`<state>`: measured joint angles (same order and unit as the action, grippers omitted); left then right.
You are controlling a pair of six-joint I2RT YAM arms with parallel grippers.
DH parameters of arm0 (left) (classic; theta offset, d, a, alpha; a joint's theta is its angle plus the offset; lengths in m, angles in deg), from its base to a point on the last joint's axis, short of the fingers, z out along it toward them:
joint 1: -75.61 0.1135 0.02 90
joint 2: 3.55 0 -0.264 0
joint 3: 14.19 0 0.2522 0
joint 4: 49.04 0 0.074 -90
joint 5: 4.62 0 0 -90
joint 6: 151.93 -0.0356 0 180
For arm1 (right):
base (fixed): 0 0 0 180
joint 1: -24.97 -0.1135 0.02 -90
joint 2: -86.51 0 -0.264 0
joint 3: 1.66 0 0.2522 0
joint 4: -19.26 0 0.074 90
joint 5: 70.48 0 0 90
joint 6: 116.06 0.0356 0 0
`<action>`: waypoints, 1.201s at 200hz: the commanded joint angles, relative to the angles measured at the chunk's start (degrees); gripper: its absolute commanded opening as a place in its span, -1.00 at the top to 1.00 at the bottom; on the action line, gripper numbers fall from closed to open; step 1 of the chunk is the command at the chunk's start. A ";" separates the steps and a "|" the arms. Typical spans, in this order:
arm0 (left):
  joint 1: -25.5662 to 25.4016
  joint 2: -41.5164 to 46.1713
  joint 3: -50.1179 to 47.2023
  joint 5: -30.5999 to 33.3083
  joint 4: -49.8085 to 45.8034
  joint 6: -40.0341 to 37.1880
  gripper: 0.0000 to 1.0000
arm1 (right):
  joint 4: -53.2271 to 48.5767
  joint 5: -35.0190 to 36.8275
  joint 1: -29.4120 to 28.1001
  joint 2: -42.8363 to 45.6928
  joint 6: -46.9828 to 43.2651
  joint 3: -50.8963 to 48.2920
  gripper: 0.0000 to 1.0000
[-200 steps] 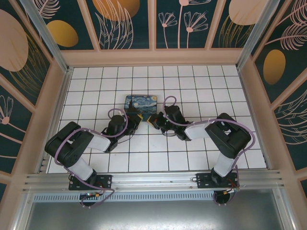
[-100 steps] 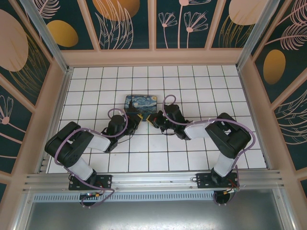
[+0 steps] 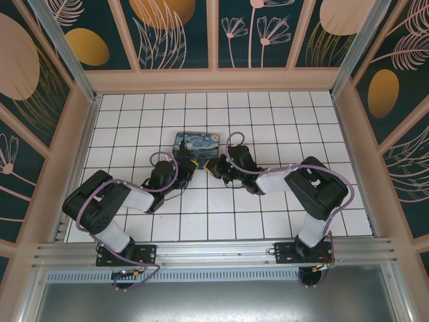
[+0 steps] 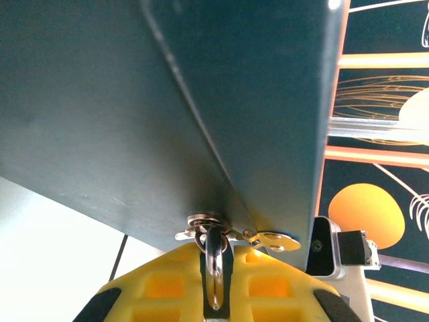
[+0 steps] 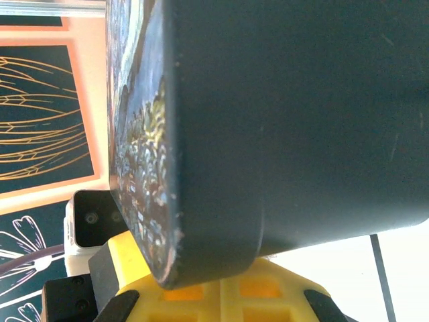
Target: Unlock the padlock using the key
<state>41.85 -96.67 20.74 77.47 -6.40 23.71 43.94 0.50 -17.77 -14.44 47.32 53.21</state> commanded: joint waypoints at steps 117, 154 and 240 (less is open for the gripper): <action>-0.37 6.40 -0.64 -4.21 4.33 4.27 1.00 | 23.43 8.85 -4.04 -1.41 7.78 -5.96 1.00; -0.38 6.09 -0.61 -4.05 4.43 4.18 1.00 | 23.93 13.09 -5.60 -1.17 10.61 -6.36 1.00; -0.36 6.46 -0.95 -4.00 4.44 3.69 1.00 | 30.47 15.86 -5.88 -3.39 15.77 -6.65 1.00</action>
<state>42.40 -91.75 19.72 77.06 -5.66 27.32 68.55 15.21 -23.48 -16.36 61.36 44.90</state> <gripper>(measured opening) 0.127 0.050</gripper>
